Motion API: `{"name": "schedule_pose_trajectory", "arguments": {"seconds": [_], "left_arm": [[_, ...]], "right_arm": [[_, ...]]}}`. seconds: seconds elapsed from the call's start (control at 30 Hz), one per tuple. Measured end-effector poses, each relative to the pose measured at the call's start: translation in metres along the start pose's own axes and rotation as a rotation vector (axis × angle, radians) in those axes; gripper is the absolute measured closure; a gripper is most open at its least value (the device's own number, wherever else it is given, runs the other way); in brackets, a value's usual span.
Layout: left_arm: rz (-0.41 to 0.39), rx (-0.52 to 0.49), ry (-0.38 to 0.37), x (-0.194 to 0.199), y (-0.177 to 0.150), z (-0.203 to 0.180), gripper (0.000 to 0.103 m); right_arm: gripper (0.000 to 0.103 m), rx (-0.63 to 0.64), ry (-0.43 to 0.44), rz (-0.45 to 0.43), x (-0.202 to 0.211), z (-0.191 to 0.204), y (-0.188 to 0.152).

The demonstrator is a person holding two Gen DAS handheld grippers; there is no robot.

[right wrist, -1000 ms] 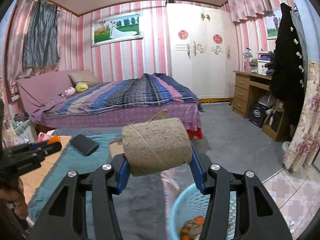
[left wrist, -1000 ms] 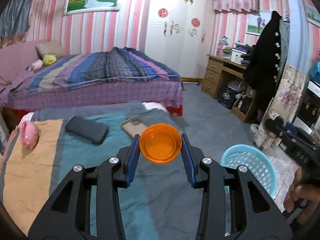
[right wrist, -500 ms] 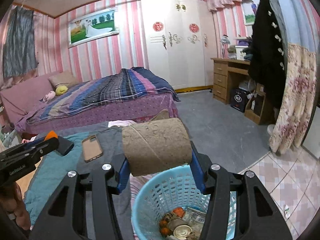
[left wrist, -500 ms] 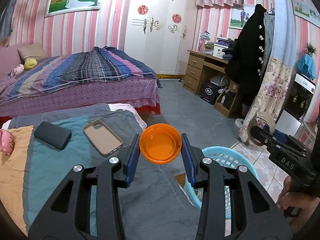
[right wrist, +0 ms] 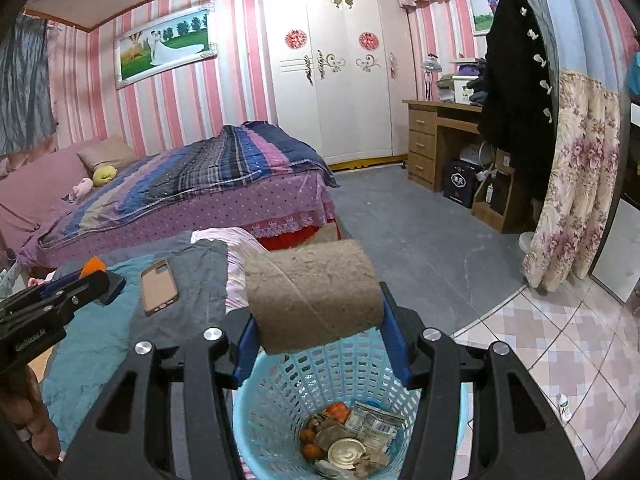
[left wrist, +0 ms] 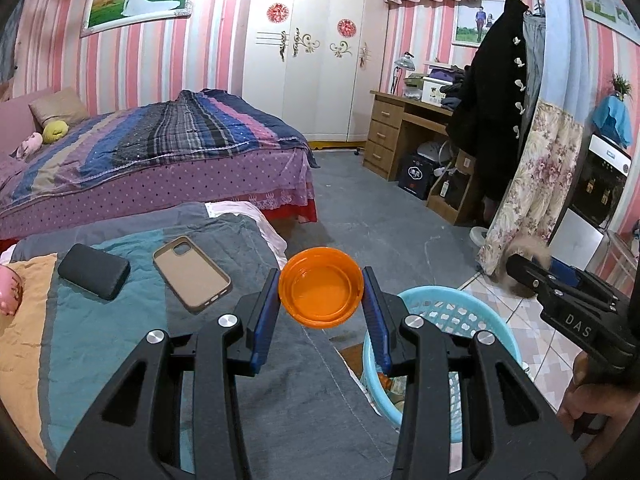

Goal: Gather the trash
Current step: 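Open the right tool to drop the cardboard tube into the basket, then open the left tool to drop the orange lid into the basket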

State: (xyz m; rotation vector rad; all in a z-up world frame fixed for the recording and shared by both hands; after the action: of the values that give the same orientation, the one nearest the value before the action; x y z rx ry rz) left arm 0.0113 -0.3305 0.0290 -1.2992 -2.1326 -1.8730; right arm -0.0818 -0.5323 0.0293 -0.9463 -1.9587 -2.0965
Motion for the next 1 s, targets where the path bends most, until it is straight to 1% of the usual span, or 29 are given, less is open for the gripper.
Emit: {"name": "schedule_pose_trajectory", "arguments": {"seconds": [0.07, 0.17, 0.3, 0.4, 0.43, 0.53, 0.57, 0.6, 0.63, 0.73, 0.83, 1.0], "left_arm": [[0.000, 0.001, -0.002, 0.000, 0.000, -0.001, 0.064], [0.002, 0.002, -0.005, -0.002, 0.000, -0.003, 0.064], [0.009, 0.002, -0.012, -0.006, -0.001, -0.009, 0.064], [0.021, -0.005, -0.024, -0.011, -0.001, -0.017, 0.064], [0.026, -0.018, -0.033, -0.013, -0.001, -0.024, 0.064], [0.029, -0.058, -0.040, -0.018, -0.002, -0.036, 0.064], [0.030, -0.070, -0.045, -0.020, -0.002, -0.039, 0.064], [0.032, -0.073, -0.049, -0.021, -0.002, -0.041, 0.064], [0.040, -0.074, -0.054, -0.024, -0.002, -0.042, 0.064], [0.058, -0.076, -0.069, -0.030, -0.003, -0.047, 0.064], [0.072, -0.093, -0.102, -0.038, -0.005, -0.056, 0.064], [0.114, -0.097, -0.148, -0.051, -0.014, -0.073, 0.064]], "right_arm": [[0.034, -0.010, -0.018, 0.002, 0.000, -0.004, -0.001], [0.030, -0.031, -0.014, -0.001, 0.000, -0.004, -0.003], [0.029, -0.067, -0.007, -0.020, 0.002, -0.013, -0.005], [0.029, -0.107, -0.054, -0.043, 0.007, -0.021, -0.005], [0.029, -0.143, -0.082, -0.060, 0.012, -0.030, -0.006], [0.029, -0.198, -0.108, -0.086, 0.018, -0.036, -0.007], [0.029, -0.238, -0.102, -0.104, 0.024, -0.044, -0.008], [0.029, -0.251, -0.100, -0.110, 0.027, -0.048, -0.009], [0.029, -0.260, -0.103, -0.116, 0.030, -0.051, -0.010], [0.029, -0.279, -0.159, -0.137, 0.039, -0.061, -0.013], [0.028, -0.300, -0.172, -0.143, 0.039, -0.064, -0.016], [0.029, -0.286, -0.181, -0.117, 0.035, -0.073, -0.020]]}}
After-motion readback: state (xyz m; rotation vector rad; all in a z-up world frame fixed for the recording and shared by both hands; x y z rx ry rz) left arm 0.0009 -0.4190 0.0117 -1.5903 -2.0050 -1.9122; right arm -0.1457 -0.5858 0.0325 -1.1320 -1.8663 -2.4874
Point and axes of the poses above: each gripper's, at about its wrist camera, not at the fingertips, and x roughly against the way its jaws point, z to its left, y to its top, the point moved 2 cm from there along -x, roughly the way its jaws point, and after that the axes turned 12 degrees about x, right-handed, at the moved point
